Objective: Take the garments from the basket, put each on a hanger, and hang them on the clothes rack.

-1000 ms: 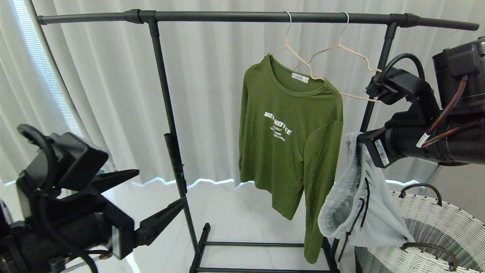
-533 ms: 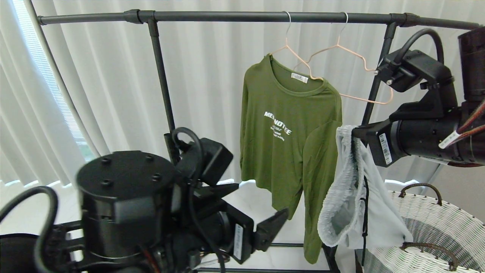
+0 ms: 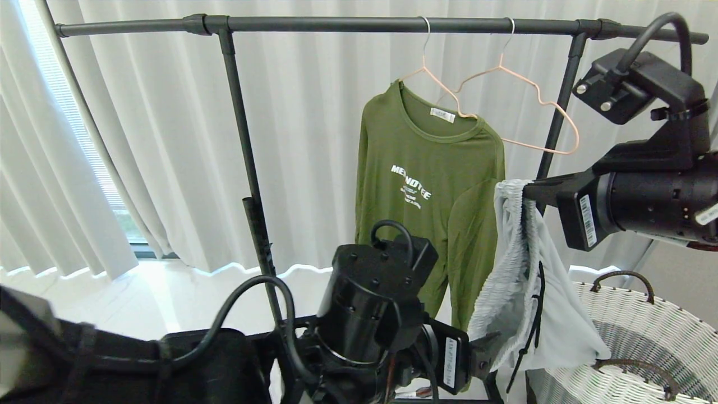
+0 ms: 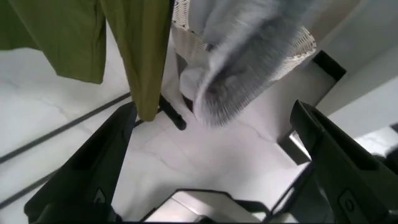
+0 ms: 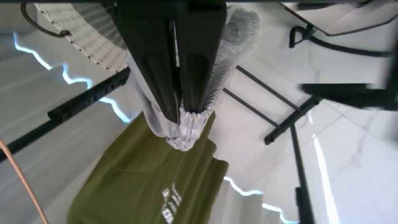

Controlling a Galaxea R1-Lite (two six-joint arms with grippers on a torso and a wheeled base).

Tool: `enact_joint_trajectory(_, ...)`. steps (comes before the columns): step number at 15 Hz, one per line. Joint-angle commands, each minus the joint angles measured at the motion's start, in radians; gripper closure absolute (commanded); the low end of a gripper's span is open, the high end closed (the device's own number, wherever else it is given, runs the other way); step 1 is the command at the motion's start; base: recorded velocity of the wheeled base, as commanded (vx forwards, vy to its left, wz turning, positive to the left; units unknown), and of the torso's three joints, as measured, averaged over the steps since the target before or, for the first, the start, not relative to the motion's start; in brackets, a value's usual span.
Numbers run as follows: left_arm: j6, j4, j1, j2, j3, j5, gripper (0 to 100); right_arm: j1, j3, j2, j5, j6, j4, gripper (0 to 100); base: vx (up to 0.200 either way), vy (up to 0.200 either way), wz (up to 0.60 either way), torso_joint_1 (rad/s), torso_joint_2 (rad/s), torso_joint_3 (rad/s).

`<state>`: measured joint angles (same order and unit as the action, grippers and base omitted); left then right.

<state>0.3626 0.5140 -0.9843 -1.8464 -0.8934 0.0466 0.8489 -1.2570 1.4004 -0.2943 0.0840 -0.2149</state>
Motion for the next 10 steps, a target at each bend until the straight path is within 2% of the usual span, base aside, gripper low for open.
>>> enact_joint_trajectory(1, 0.021, 0.001, 0.021, -0.142, -0.075, -0.005, 0, 0.025, 0.002, -0.024, 0.000, 0.002, -0.003, 100, 0.000, 0.000, 0.00, 0.000, 0.00, 0.000)
enact_joint_trajectory(5, 0.021, 0.018, 0.076, -0.263, -0.084, -0.013, 0, 0.033, 0.001, -0.034, -0.002, 0.005, -0.003, 100, 0.000, 0.000, 0.00, 0.000, 0.00, 0.000)
enact_joint_trajectory(9, 0.021, 0.018, 0.078, -0.284, -0.050, -0.039, 0, 0.027, 0.001, -0.044, -0.002, 0.005, -0.003, 100, 0.000, 0.000, 0.00, 0.000, 0.00, 0.000)
enact_joint_trajectory(10, 0.021, 0.021, 0.078, -0.281, -0.042, -0.039, 100, 0.025, 0.001, -0.044, -0.002, 0.005, -0.003, 100, 0.000, 0.000, 0.00, 0.000, 0.00, 0.000)
